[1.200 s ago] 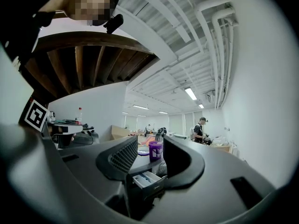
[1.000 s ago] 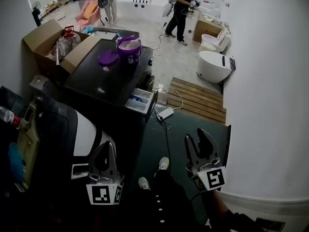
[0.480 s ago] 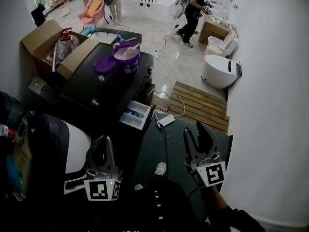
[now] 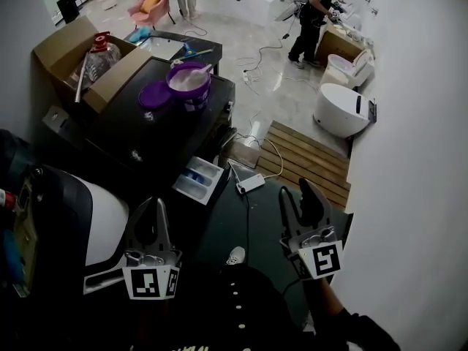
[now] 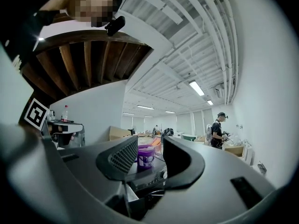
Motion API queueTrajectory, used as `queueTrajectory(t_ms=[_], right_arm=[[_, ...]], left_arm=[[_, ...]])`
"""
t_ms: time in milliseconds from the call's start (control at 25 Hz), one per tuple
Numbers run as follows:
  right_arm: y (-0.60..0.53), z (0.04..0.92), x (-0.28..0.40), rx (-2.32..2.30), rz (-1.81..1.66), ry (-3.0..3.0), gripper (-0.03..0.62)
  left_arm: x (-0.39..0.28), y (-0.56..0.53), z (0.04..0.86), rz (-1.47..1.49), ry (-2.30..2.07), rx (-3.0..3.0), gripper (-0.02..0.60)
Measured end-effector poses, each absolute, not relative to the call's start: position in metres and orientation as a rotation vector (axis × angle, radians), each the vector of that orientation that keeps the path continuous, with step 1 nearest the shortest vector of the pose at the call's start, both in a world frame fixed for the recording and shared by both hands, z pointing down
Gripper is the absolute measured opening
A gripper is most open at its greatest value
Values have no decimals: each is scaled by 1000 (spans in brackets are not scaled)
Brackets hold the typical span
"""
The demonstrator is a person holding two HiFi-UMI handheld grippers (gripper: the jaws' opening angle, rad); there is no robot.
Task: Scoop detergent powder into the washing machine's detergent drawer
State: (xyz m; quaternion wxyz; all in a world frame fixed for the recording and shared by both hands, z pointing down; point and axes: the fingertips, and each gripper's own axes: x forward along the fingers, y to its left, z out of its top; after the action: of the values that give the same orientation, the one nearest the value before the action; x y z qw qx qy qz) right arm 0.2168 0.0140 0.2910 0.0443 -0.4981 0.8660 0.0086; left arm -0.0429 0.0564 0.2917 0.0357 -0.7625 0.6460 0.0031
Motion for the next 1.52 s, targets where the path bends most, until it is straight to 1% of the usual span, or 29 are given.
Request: queueTrajectory(t_ms=[160, 400, 680, 880, 1160, 1520], right_arm=[[-7, 300, 217, -1535, -14, 2669, 169], [-42, 306, 202, -1524, -24, 2682, 169], [-85, 293, 178, -1527, 23, 2677, 164], [-117, 289, 151, -1506, 29, 2689, 164], [-151, 303, 104, -1353, -9, 2853, 165], [-201, 332, 83, -1202, 54, 3072, 166]], left_arm=[[-41, 45, 299, -19, 2017, -2338, 14], [-55, 9, 307, -22, 2037, -2337, 14], [-71, -38, 296, 21, 1983, -2359, 14], [-94, -66, 296, 38, 1989, -2357, 14], [-125, -93, 297, 45, 1970, -2380, 14], [-137, -112, 313, 10, 2032, -2353, 14]])
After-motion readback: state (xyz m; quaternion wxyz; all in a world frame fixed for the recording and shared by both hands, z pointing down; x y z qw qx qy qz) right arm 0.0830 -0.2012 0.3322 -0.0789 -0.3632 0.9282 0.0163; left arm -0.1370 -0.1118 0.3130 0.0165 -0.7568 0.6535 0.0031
